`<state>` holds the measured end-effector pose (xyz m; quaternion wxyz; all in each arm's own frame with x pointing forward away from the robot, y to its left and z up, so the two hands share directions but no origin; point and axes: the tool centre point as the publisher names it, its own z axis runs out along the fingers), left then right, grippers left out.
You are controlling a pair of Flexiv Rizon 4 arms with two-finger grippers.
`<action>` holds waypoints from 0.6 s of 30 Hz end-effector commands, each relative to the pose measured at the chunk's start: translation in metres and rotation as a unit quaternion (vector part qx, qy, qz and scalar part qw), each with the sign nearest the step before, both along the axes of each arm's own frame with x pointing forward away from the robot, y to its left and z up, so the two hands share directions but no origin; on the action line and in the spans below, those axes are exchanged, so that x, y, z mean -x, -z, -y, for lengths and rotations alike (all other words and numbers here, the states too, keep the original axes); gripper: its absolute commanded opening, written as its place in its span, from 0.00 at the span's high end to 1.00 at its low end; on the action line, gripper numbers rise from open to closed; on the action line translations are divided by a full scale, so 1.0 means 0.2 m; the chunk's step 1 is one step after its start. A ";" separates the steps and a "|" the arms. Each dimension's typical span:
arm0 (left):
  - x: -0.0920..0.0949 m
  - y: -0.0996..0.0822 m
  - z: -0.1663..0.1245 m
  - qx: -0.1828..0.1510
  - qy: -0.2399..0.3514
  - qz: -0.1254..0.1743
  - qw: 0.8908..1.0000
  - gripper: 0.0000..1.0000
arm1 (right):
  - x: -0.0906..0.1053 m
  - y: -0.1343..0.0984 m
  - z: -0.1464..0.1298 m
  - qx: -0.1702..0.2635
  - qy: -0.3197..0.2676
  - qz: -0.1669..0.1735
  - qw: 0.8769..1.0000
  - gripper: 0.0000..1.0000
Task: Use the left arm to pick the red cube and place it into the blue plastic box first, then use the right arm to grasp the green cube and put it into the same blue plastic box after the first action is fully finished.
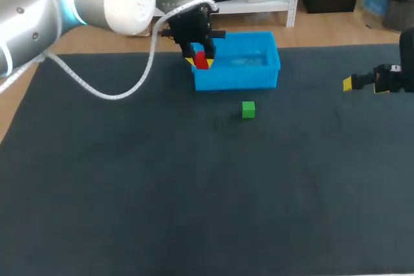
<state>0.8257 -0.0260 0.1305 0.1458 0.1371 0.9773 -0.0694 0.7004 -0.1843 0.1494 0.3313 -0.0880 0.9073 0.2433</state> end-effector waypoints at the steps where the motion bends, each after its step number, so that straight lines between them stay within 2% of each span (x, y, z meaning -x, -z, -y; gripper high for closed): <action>1: 0.03 -0.02 -0.05 0.023 0.025 0.038 0.999 1.00 | 0.00 0.00 0.00 0.000 0.000 0.000 1.000 0.00; 5: 0.01 -0.03 -0.06 0.032 0.053 0.057 0.996 1.00 | 0.00 0.00 0.00 0.000 0.000 0.000 1.000 0.00; 18: -0.06 0.00 -0.07 0.042 0.085 0.068 0.993 1.00 | 0.00 0.00 0.00 0.000 0.000 0.000 1.000 0.00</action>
